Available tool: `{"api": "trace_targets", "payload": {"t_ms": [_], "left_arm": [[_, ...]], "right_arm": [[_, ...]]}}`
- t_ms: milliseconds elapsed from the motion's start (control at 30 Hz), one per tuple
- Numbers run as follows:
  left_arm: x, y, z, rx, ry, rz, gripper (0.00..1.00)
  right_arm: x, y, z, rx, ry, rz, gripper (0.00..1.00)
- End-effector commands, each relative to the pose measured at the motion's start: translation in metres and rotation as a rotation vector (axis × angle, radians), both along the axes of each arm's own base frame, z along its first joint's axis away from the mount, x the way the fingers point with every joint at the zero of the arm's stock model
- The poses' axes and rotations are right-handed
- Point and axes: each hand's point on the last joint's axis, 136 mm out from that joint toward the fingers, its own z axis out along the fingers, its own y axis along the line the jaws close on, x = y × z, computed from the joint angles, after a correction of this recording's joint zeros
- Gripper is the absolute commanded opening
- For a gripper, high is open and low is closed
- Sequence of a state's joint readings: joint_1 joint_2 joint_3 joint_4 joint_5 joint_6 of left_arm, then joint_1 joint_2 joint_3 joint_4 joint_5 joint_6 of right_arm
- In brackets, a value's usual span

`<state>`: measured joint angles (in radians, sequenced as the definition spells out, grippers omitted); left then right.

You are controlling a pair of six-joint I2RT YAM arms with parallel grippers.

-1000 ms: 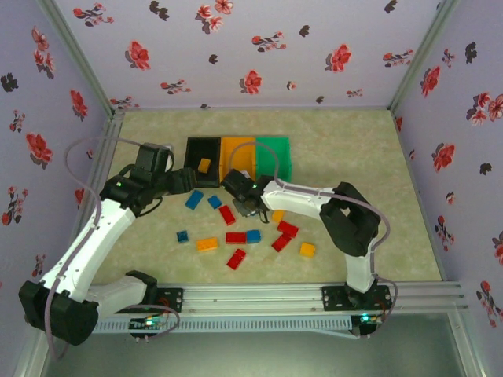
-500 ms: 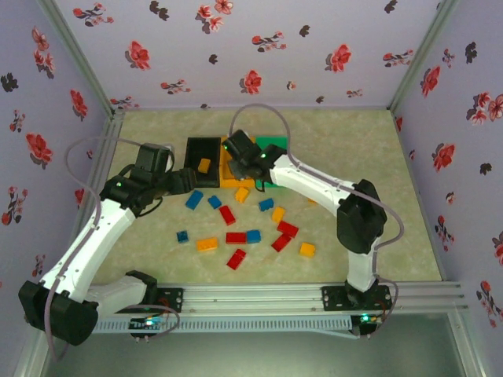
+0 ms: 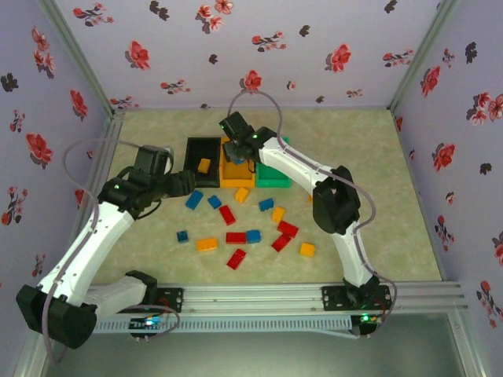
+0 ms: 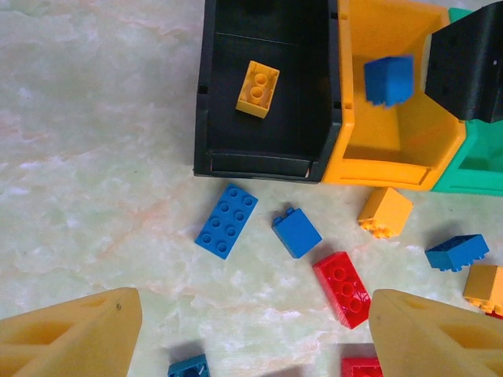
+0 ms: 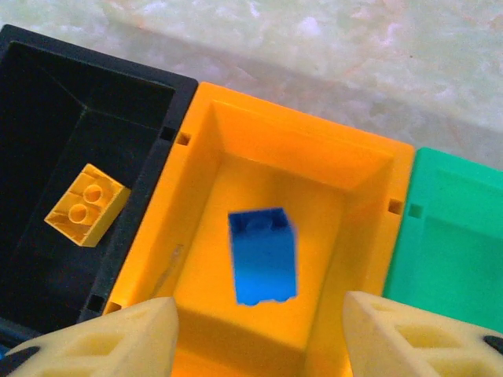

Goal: Sort the legos into containers by color

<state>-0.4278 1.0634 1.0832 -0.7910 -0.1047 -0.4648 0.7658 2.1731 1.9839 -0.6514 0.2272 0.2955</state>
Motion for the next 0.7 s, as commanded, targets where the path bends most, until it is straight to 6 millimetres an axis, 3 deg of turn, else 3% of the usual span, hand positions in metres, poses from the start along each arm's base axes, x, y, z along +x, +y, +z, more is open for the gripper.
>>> {"api": "trace_targets", "payload": {"t_ms": [0,400,667], "left_arm": [[-0.01,0.003,-0.003,0.006,0.012,0.005,0.77],[-0.01,0.002,-0.014,0.024,0.044,-0.004,0.77],[-0.018,-0.002,-0.038,0.009,0.1,0.017,0.76]], "right_arm": [[-0.007,0.0,0.029,0.038,-0.023,0.018,0.59],[-0.049,-0.03,0.065,0.116,-0.066,-0.028,0.6],[-0.082,-0.057,0.051,0.142,-0.044,-0.085,0.61]]}}
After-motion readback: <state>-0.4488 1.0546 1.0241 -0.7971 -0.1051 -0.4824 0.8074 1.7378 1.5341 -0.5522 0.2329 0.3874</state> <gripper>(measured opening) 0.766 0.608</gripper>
